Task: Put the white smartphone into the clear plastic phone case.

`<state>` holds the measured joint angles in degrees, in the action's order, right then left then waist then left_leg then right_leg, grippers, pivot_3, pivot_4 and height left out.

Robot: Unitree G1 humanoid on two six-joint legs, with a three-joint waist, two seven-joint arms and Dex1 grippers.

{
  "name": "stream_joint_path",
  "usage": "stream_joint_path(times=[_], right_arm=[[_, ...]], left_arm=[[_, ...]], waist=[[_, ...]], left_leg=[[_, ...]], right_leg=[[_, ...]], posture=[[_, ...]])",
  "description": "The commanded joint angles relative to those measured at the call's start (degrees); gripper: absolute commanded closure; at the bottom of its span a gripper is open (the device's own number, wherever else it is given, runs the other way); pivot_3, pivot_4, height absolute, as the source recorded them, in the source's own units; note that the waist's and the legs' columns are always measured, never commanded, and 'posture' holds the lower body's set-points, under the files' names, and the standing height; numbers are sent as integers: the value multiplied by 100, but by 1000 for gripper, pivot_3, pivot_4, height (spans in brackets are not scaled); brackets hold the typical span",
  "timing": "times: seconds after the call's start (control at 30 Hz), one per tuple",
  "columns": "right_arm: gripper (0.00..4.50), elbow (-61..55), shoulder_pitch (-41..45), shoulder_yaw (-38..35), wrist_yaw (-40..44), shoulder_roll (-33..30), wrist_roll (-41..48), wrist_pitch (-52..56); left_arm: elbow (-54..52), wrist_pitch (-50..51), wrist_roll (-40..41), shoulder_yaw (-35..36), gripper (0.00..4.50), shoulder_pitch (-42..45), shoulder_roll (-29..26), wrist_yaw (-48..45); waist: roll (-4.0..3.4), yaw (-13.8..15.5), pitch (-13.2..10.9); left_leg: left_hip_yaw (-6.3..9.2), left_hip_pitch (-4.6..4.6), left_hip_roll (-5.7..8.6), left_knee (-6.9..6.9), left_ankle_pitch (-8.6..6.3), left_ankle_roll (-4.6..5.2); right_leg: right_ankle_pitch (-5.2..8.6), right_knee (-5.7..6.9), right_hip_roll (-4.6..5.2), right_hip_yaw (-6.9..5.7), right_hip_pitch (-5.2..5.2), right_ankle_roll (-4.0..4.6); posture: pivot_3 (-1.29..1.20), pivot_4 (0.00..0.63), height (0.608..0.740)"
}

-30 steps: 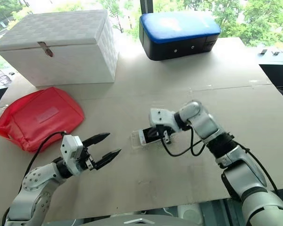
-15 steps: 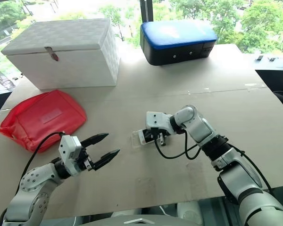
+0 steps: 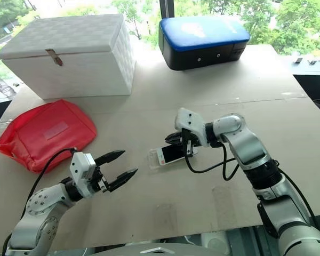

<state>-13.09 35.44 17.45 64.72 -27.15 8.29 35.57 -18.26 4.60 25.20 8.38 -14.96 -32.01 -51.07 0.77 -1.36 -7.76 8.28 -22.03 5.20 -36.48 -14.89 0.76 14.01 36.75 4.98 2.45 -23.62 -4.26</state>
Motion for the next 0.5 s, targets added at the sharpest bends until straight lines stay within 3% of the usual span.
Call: stream_joint_path(times=[0.03, 0.1, 0.3, 0.5], right_arm=[[4500, -657, -322, -285, -324, -487, -65, 173], [4500, -786, -569, -389, -566, -776, -145, 269], [4500, -880, -979, -587, -976, -1227, -170, 423], [4500, -769, -1099, -349, -1264, -1401, -461, 320]], left_arm=[[-99, -17, 83, -64, 926, 33, -45, -134], [-46, -18, -10, -127, 1556, 56, -53, -153], [201, -109, -225, -350, 4393, 166, -59, -215], [709, -200, -700, -809, 4476, 520, -54, -280]], waist=[[0, 59, 0], [1, 83, -1], [2, 71, -4], [5, 75, -5]], left_leg=[[-2, 0, 0, 0, 0, 0], [-4, 0, 2, 0, -1, 1], [-4, 1, 1, 0, -2, 4], [-5, 1, 4, 0, -1, 3]], right_leg=[[0, -1, 0, 1, 0, 0], [0, -1, 1, 1, 1, 0], [0, 2, 3, 0, 3, -1], [0, 2, 2, 0, 4, -1]], posture=[[0, 150, 740], [0, 150, 740], [0, 150, 740], [0, 150, 740]])
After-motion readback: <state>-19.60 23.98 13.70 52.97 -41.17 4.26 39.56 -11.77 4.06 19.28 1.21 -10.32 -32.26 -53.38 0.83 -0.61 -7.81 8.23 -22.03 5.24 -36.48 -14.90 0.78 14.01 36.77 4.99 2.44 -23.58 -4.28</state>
